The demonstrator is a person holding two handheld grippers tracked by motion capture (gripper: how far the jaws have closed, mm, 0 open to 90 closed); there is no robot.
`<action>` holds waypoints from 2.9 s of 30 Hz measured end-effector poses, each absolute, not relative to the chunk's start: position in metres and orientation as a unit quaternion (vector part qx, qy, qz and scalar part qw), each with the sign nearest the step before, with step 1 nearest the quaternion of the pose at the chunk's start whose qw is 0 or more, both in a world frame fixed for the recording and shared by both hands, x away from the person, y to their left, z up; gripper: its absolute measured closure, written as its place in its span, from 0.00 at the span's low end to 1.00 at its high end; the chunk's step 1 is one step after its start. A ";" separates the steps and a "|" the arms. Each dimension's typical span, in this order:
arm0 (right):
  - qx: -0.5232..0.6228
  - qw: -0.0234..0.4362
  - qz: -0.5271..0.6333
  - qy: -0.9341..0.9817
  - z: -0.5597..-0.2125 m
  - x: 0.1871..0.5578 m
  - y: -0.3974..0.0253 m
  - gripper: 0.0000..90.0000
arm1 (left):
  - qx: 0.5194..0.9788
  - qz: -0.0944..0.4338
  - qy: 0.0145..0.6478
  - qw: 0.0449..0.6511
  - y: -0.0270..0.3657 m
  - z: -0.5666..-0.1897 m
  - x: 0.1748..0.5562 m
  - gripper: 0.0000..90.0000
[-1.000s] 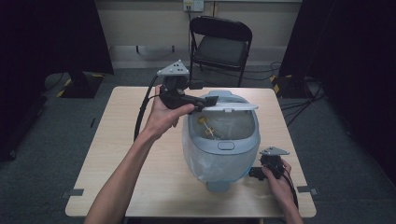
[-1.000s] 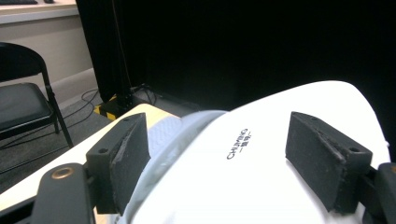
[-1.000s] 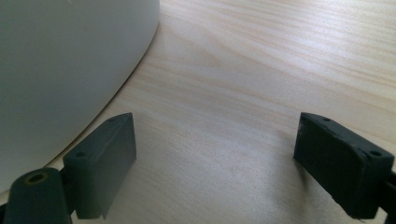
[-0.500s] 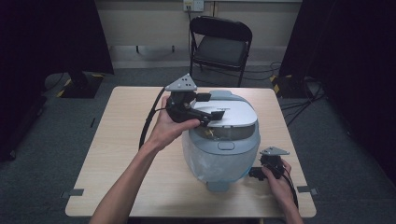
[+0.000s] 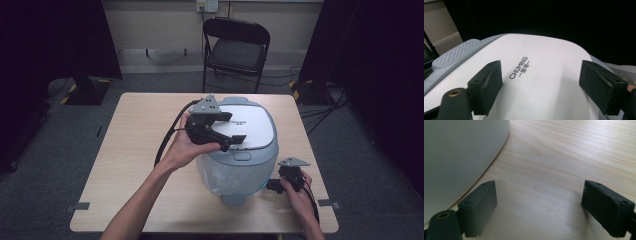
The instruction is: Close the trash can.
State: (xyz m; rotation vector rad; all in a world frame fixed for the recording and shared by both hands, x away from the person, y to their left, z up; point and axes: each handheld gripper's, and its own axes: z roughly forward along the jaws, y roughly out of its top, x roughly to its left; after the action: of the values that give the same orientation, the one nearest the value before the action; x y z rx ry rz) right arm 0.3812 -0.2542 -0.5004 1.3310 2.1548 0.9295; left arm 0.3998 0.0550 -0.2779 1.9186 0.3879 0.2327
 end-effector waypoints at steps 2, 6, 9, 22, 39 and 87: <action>0.481 0.220 0.336 0.779 -0.500 0.381 -0.254 0.13 | 0.814 0.106 0.160 0.548 0.054 -0.278 0.398 0.20; 0.481 0.220 0.336 0.779 -0.500 0.381 -0.254 0.13 | 0.811 0.108 0.162 0.551 0.054 -0.279 0.395 0.20; 0.481 0.220 0.336 0.779 -0.500 0.381 -0.254 0.13 | 0.809 0.112 0.160 0.555 0.055 -0.281 0.394 0.20; 0.483 0.220 0.336 0.778 -0.500 0.381 -0.254 0.13 | 0.810 0.116 0.149 0.555 0.054 -0.283 0.395 0.20; 0.482 0.221 0.336 0.778 -0.500 0.381 -0.254 0.13 | 0.812 0.126 0.153 0.549 0.053 -0.283 0.393 0.21; 0.483 0.221 0.336 0.778 -0.500 0.381 -0.254 0.13 | 0.794 0.139 0.455 0.379 0.263 -0.470 0.394 0.23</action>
State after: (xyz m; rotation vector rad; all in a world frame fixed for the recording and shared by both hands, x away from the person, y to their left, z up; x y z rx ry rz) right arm 0.3806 -0.2537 -0.5004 1.3365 2.1498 0.9278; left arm 0.3937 0.2628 -0.4700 2.0287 1.1620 0.3552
